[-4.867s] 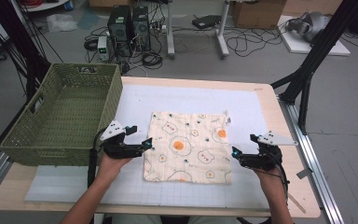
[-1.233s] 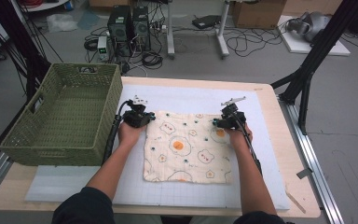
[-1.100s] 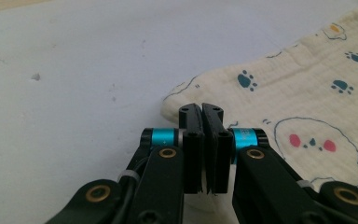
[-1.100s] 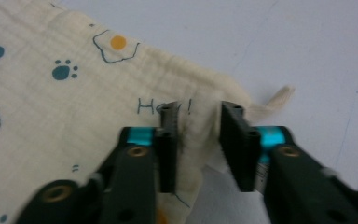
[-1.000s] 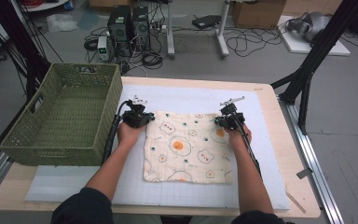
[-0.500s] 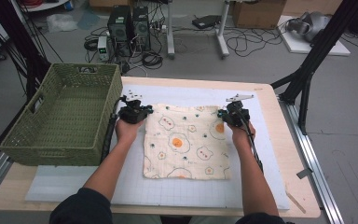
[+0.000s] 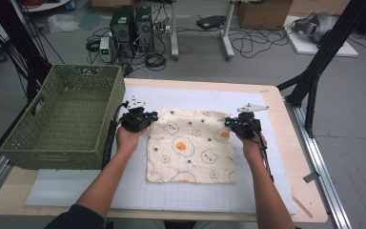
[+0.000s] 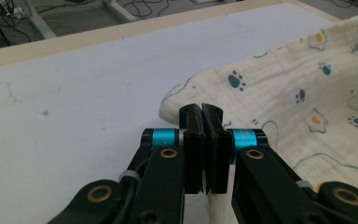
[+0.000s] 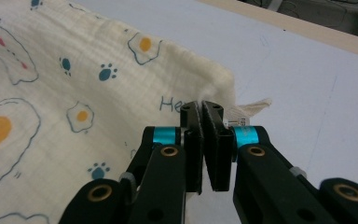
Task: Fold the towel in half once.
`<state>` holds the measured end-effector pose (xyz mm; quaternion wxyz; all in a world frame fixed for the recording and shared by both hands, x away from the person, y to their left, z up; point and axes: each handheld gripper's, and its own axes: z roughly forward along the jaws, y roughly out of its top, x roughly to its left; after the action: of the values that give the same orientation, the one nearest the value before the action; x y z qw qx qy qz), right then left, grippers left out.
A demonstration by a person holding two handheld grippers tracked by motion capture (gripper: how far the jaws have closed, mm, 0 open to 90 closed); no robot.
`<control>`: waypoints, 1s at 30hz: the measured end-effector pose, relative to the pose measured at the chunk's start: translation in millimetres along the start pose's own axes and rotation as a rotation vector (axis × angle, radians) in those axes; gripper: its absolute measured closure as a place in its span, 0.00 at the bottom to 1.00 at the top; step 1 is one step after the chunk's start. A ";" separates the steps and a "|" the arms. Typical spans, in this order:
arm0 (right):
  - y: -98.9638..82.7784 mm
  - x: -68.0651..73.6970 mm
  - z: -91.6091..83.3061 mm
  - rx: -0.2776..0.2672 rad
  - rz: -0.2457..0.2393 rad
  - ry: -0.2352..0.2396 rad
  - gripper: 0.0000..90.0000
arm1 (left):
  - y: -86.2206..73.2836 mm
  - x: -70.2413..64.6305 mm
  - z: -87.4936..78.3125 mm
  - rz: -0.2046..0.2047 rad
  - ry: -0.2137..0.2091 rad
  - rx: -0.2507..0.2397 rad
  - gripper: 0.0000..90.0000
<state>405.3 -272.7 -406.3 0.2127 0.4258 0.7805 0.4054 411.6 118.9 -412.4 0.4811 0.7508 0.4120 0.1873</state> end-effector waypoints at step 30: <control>-43.0 33.8 -51.7 -0.014 -0.049 0.055 0.96 | -47.2 -33.9 -51.7 0.043 -0.109 -0.047 0.96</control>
<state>330.6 -280.9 -410.9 0.2041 0.3939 0.7932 0.4172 335.9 130.5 -425.7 0.5162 0.7571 0.3644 0.1660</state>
